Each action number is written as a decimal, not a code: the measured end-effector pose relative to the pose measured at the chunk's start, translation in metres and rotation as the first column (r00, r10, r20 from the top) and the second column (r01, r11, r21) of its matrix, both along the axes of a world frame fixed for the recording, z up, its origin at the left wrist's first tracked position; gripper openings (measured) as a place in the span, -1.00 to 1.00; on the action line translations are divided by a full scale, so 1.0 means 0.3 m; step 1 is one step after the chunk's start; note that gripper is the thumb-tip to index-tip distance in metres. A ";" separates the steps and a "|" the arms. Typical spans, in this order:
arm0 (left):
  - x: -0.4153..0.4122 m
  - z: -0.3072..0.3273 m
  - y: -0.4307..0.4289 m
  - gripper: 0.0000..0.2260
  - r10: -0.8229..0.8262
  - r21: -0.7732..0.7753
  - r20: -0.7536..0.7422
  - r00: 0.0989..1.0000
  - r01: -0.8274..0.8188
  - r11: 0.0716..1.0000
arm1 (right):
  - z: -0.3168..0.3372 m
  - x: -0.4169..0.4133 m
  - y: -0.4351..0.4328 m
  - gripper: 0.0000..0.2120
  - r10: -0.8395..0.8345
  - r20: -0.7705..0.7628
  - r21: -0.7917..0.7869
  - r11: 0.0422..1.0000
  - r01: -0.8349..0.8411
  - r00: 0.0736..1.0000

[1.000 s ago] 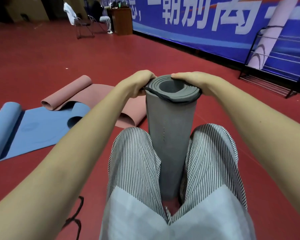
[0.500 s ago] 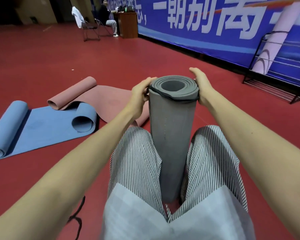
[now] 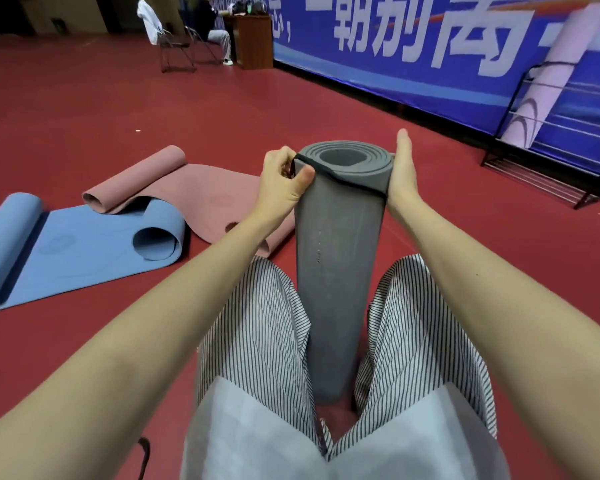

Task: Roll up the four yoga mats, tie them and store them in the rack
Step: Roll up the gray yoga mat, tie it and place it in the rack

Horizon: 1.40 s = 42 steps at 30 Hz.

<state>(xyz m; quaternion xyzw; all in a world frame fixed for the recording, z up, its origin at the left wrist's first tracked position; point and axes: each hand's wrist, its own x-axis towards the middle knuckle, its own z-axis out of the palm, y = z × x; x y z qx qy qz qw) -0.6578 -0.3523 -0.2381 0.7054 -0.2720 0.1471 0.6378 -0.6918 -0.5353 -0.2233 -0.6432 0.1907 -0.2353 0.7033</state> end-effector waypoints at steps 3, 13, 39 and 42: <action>-0.003 -0.025 -0.062 -0.30 -0.020 -0.110 0.035 0.999 0.024 0.994 | -0.036 -0.043 -0.038 -0.09 -0.050 0.017 -0.062 0.997 0.051 0.999; 0.010 -0.153 -0.040 -0.15 0.026 0.180 0.063 0.998 -0.037 0.983 | -0.057 -0.215 -0.002 0.24 0.101 -0.012 -0.365 0.926 -0.098 0.995; 0.015 -0.207 -0.013 -0.79 -0.211 0.264 -0.422 0.881 0.343 0.902 | -0.113 -0.259 -0.075 0.13 0.215 -0.468 -0.637 0.590 -0.496 0.857; 0.002 -0.180 -0.012 -0.55 -0.170 0.215 -0.518 0.838 0.320 0.923 | -0.130 -0.251 -0.088 -0.42 0.209 -0.482 -0.622 0.603 -0.500 0.851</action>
